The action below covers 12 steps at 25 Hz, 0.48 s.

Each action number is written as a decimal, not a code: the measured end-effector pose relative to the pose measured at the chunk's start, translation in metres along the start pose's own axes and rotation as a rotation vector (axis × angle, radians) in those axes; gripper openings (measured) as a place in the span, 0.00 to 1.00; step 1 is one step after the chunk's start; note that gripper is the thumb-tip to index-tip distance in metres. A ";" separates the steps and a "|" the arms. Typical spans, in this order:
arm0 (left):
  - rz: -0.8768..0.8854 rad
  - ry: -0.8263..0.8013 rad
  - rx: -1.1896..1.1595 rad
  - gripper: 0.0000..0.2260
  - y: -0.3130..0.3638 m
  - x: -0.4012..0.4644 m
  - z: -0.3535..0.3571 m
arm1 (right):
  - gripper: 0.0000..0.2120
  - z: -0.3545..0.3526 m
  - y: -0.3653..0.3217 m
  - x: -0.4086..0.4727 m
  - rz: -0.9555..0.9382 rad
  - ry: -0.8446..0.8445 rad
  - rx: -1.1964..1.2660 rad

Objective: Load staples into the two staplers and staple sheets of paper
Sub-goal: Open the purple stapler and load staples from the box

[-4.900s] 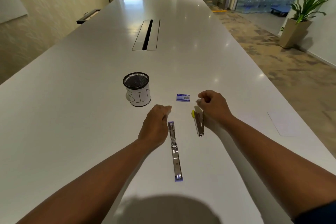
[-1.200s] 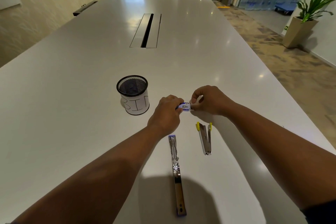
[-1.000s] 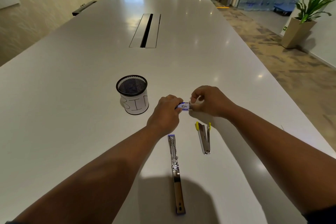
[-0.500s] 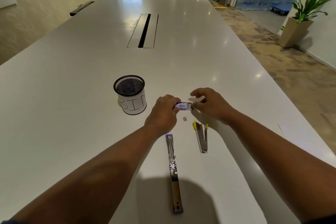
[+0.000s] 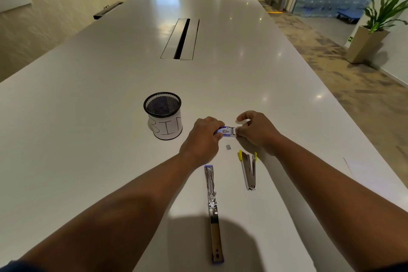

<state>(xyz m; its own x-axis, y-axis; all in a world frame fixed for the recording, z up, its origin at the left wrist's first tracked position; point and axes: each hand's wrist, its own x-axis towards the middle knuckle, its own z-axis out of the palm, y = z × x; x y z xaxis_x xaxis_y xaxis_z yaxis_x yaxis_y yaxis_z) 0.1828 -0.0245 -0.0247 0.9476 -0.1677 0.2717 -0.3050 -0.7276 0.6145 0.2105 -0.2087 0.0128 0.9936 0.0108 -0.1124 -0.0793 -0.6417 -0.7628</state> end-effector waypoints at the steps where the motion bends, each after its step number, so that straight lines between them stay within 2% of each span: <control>1: 0.002 0.001 0.002 0.14 0.000 0.000 0.000 | 0.13 0.001 -0.001 0.000 -0.008 0.000 0.000; 12: 0.024 -0.002 0.031 0.13 -0.001 0.001 0.000 | 0.10 0.008 -0.004 -0.009 -0.049 0.026 0.013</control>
<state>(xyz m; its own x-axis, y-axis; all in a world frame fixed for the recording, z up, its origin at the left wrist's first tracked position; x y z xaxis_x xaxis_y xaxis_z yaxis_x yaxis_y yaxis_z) 0.1837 -0.0242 -0.0252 0.9404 -0.1862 0.2846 -0.3242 -0.7437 0.5847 0.2018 -0.2001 0.0122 0.9981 0.0220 -0.0580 -0.0311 -0.6312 -0.7750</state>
